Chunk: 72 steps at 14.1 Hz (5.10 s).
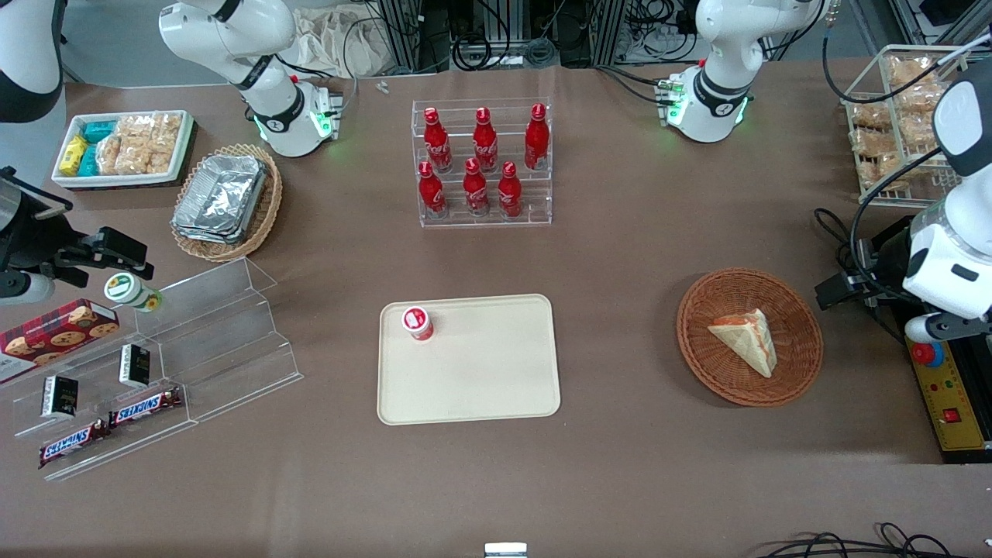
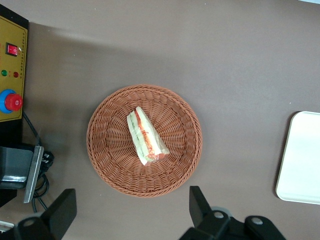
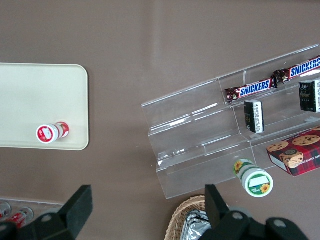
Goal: Place sandwich from basket to tray
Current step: 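Move the left gripper down over the sandwich in the wicker basket, then close the left gripper on the triangular sandwich and lift it, then carry the held sandwich over to the cream tray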
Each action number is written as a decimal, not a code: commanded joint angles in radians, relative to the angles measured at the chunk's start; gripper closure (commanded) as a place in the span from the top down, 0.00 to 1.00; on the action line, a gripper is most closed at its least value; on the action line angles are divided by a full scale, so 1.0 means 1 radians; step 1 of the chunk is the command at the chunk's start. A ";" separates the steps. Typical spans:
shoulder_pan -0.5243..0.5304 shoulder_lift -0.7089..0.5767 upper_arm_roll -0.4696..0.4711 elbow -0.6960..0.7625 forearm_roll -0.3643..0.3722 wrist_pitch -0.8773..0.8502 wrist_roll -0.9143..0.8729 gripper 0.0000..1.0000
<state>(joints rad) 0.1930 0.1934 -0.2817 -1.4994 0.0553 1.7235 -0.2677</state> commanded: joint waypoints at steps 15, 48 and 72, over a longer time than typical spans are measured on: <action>-0.083 0.236 -0.011 0.004 0.093 0.168 -0.571 1.00; -0.067 0.204 0.091 -0.522 0.075 0.639 -0.772 0.11; -0.320 0.357 -0.237 0.125 0.149 0.188 -0.607 0.00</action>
<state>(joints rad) -0.0689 0.4515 -0.5219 -1.4299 0.1748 1.8784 -0.9436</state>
